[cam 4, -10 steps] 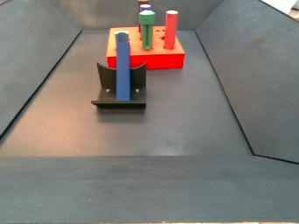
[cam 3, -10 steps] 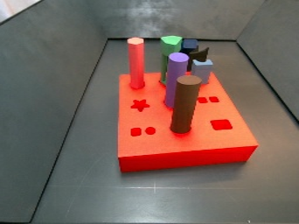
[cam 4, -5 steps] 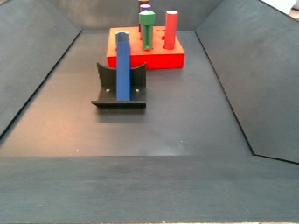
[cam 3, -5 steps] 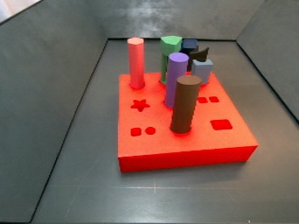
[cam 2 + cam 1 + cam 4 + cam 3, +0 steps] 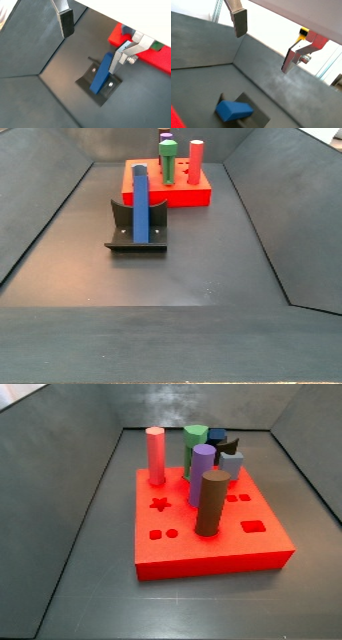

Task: Pick up the rectangle object. Move up. Place the rectangle object on the fixture. Regrasp the rectangle object. Move to above the board. Insert the rectangle object.
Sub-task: Regrasp the rectangle object.

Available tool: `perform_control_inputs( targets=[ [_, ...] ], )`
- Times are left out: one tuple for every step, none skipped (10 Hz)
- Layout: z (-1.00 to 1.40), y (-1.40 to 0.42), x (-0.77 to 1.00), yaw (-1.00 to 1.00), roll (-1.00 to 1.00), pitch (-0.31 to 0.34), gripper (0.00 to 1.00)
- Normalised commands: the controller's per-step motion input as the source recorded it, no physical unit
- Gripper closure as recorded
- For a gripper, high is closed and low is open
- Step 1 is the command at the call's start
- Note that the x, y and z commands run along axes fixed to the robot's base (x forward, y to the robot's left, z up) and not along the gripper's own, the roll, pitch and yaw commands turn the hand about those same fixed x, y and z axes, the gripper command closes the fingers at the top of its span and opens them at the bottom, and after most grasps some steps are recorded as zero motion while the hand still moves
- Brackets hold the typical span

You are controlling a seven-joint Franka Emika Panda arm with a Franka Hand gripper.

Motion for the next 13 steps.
perform_control_inputs(
  targets=[
    [-0.01, -0.05, 0.11, 0.17, 1.00, 0.176, 0.00],
    [-0.01, -0.05, 0.11, 0.20, 0.91, 0.181, 0.00],
    [-0.01, -0.05, 0.11, 0.20, 0.73, 0.166, 0.00],
    [-0.01, -0.06, 0.11, 0.22, 0.48, 0.134, 0.00],
    [-0.01, -0.05, 0.11, 0.22, 0.33, 0.109, 0.00],
    [0.00, -0.04, 0.10, 0.22, 0.22, 0.064, 0.00],
    [-0.01, -0.05, 0.09, 0.21, 0.19, 0.033, 0.00],
    [-1.00, 0.04, 0.03, 0.22, 0.24, 0.053, 0.00],
    [-1.00, 0.04, 0.04, 0.19, 0.24, 0.038, 0.00],
    [-1.00, 0.04, 0.05, 0.17, 0.21, 0.000, 0.00],
    [-1.00, 0.03, 0.06, 0.15, 0.17, -0.024, 0.00],
    [-1.00, 0.02, 0.07, 0.13, 0.14, -0.046, 0.00],
    [-1.00, 0.02, 0.08, 0.11, 0.12, -0.064, 0.00]
  ],
)
